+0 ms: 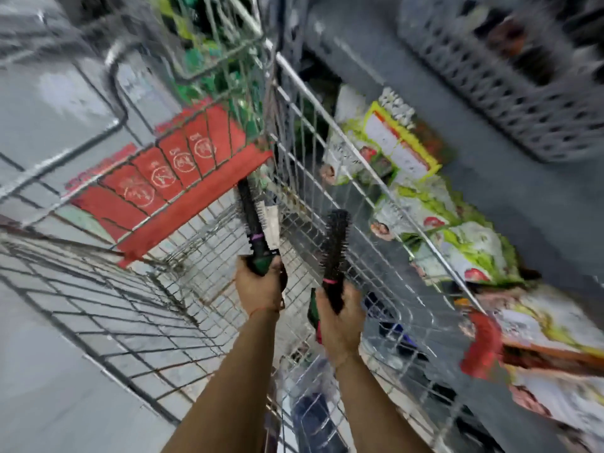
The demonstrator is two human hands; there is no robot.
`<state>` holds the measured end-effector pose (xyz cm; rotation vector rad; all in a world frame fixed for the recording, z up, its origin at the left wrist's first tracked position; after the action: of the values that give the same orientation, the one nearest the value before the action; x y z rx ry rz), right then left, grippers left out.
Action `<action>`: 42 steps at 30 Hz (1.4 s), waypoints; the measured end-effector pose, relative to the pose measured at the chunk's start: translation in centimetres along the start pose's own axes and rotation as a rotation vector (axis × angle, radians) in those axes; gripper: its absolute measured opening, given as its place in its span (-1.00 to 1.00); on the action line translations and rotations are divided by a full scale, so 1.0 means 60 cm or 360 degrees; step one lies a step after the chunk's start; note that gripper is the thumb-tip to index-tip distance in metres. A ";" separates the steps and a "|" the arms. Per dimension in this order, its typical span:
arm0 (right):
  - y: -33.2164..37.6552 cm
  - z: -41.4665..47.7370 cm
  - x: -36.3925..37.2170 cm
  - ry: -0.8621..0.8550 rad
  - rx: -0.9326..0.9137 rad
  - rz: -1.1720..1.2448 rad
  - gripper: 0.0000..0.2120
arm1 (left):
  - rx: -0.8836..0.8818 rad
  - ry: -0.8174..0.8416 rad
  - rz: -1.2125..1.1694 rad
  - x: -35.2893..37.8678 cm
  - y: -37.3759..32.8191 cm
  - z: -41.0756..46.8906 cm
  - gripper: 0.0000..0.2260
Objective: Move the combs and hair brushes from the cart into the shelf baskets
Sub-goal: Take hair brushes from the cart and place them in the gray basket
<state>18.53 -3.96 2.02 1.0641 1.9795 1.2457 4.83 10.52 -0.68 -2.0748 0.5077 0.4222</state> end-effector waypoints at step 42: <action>0.465 -0.133 -0.782 -0.1124 -0.0263 -0.0325 -0.63 | 0.1481 0.0765 0.1208 0.337 -0.455 -0.784 -0.60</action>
<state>45.95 -40.50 32.94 1.0068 1.3748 0.7592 40.64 -20.24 33.04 -1.0040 1.4700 0.0513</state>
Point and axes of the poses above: each hand's wrist, its own z-axis towards the middle knuckle, its own x-axis out of the palm, y = z × x, the point moved 10 cm from there along z, towards the middle knuckle, and after that the axes turned 14 degrees about z, right-handed, at the moved point
